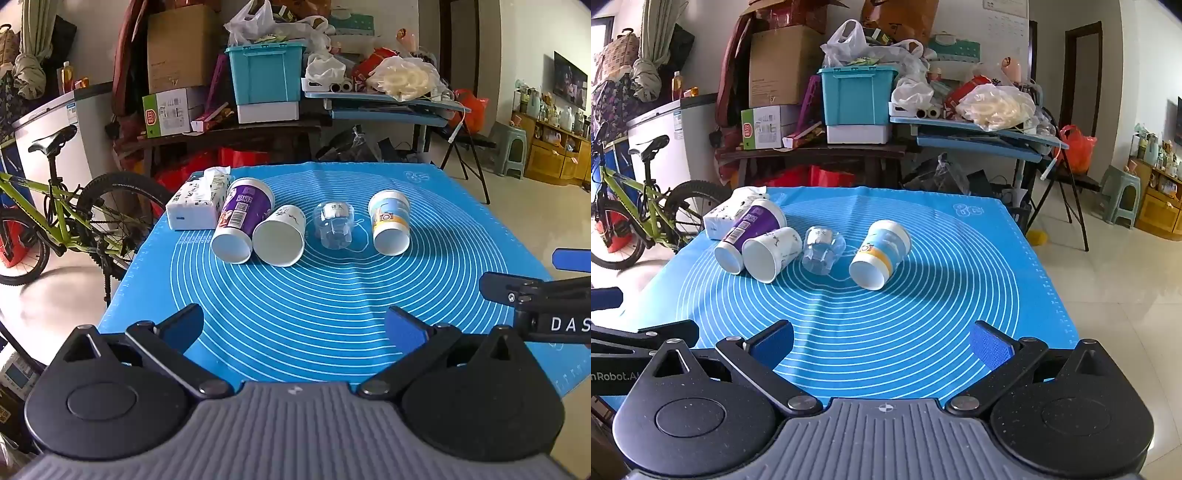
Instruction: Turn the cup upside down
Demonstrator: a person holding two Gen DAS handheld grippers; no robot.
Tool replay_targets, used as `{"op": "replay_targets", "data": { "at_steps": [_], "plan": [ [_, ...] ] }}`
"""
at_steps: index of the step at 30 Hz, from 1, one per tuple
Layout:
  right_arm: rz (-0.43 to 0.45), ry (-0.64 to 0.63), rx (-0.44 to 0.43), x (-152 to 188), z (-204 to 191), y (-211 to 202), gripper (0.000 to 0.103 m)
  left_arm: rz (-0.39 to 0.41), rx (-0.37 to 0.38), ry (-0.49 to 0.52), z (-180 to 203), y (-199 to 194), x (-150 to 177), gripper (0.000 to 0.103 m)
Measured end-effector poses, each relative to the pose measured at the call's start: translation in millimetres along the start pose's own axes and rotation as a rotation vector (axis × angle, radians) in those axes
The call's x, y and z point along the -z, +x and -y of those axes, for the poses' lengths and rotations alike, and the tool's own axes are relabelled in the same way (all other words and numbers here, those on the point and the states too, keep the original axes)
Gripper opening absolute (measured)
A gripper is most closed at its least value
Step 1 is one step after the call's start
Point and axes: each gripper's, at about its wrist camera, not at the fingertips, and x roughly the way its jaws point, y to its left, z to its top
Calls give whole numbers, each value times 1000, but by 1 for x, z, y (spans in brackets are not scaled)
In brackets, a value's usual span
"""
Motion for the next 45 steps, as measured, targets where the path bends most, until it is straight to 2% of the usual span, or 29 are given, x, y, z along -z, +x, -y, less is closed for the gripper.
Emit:
{"op": "replay_targets", "data": {
  "at_steps": [45],
  "plan": [
    [0, -13, -4, 3, 0, 2, 103, -5, 10, -2, 0, 1, 1, 103]
  ]
}}
